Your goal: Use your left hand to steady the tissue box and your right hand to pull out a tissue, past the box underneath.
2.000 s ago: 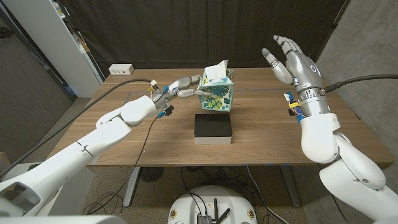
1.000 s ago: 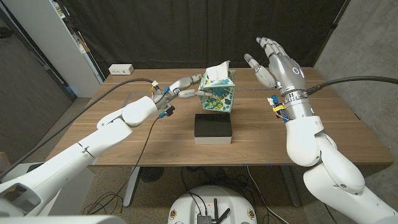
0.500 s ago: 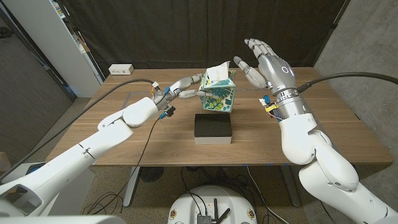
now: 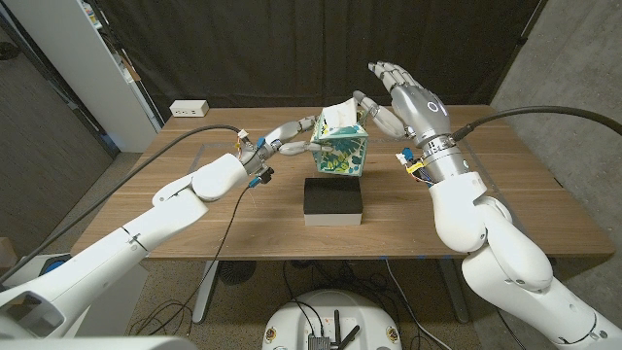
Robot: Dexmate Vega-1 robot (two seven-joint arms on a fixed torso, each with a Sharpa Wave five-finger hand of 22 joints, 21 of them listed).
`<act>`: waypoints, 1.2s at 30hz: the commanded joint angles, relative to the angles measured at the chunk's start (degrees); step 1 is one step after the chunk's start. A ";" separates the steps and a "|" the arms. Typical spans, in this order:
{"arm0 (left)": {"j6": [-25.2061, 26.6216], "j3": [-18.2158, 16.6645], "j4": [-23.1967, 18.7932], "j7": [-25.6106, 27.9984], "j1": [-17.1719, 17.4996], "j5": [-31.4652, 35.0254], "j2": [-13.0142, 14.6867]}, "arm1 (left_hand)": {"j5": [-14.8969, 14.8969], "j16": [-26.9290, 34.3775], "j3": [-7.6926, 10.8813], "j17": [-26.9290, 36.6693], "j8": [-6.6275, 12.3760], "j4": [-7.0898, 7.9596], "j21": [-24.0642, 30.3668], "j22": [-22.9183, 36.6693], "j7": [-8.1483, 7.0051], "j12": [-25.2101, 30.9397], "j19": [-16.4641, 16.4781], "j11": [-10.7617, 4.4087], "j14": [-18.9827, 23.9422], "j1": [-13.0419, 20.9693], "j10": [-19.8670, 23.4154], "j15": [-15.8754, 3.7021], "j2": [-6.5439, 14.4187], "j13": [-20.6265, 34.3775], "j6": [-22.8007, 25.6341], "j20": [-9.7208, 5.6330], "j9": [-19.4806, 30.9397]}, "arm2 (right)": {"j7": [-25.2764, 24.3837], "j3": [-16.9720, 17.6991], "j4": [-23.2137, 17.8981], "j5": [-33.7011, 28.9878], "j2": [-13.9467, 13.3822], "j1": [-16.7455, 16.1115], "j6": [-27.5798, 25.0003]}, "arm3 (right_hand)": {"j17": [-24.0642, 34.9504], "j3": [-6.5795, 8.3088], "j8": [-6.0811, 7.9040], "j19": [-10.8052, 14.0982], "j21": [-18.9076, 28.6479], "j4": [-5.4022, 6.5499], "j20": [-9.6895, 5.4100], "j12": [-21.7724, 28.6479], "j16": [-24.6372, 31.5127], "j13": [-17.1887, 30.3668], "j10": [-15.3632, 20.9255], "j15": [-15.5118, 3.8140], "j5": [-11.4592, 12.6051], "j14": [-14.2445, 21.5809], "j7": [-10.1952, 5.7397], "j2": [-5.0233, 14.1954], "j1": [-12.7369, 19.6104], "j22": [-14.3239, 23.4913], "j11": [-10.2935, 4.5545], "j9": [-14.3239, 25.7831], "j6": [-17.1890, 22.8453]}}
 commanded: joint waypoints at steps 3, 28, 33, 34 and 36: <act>0.59 -0.35 -1.07 1.02 1.04 1.37 0.41 | 0.38 0.02 0.41 0.09 0.26 -0.12 0.56 0.20 -0.59 0.32 -0.33 0.05 -2.09 0.18 -0.38 -0.40 0.40 0.11 0.30 0.08 8.24 | 2.12 -0.62 0.99 0.00 0.35 1.81 0.81 | -0.26 0.83 0.45 0.00 0.05 -2.10 0.87 -0.13 -0.29 0.01 -0.91 -0.12 0.43 -0.76 0.12 -0.15 2.03 0.13 0.52 0.24 1.17; 2.76 -0.03 -2.50 3.31 1.45 6.12 0.40 | 0.37 -0.04 0.82 0.08 0.42 -0.16 0.54 0.19 -0.61 0.30 -0.42 0.11 -2.52 -0.01 -0.61 -0.55 0.27 0.11 0.36 0.03 8.09 | 6.74 -3.45 4.16 -0.84 0.77 7.54 -0.78 | -0.93 2.07 1.94 -1.01 -0.03 -7.00 4.69 -0.08 -1.18 0.04 -3.61 0.87 1.07 -3.47 -0.88 -1.20 6.92 0.07 0.47 0.78 6.90; 2.70 -0.03 -2.45 3.45 1.47 6.32 0.26 | 0.38 -0.04 0.89 0.08 0.46 -0.18 0.54 0.19 -0.66 0.32 -0.44 0.14 -2.57 -0.02 -0.58 -0.58 0.26 0.11 0.34 0.05 8.10 | 7.91 -4.40 4.33 -2.69 0.76 8.22 -2.00 | -1.01 2.16 2.80 -1.21 -0.10 -7.44 5.10 0.12 -1.19 0.05 -3.66 1.25 1.11 -3.86 -1.74 -1.62 7.90 0.06 0.59 0.87 10.05; 2.78 -0.03 -2.49 3.38 1.48 6.30 0.28 | 0.38 -0.04 0.92 0.08 0.48 -0.18 0.54 0.18 -0.65 0.32 -0.44 0.13 -2.59 -0.03 -0.59 -0.59 0.25 0.11 0.35 0.11 8.12 | 8.27 -4.48 4.35 -2.73 0.81 8.37 -2.17 | -1.02 2.12 2.97 -1.35 -0.15 -7.47 5.08 0.14 -1.22 0.05 -3.68 1.30 1.09 -4.03 -1.94 -1.77 8.02 0.06 0.58 0.88 10.70; 2.90 -0.06 -2.55 3.44 1.54 6.36 0.26 | 0.38 -0.03 0.97 0.08 0.49 -0.19 0.54 0.18 -0.67 0.31 -0.43 0.09 -2.59 -0.04 -0.62 -0.60 0.24 0.10 0.33 0.09 8.10 | 9.09 -4.65 4.37 -2.78 0.89 8.72 -2.56 | -1.03 2.06 3.03 -1.36 -0.14 -7.48 5.13 0.16 -1.27 0.05 -3.70 1.35 1.06 -4.22 -1.78 -1.94 8.07 0.06 0.63 0.90 11.06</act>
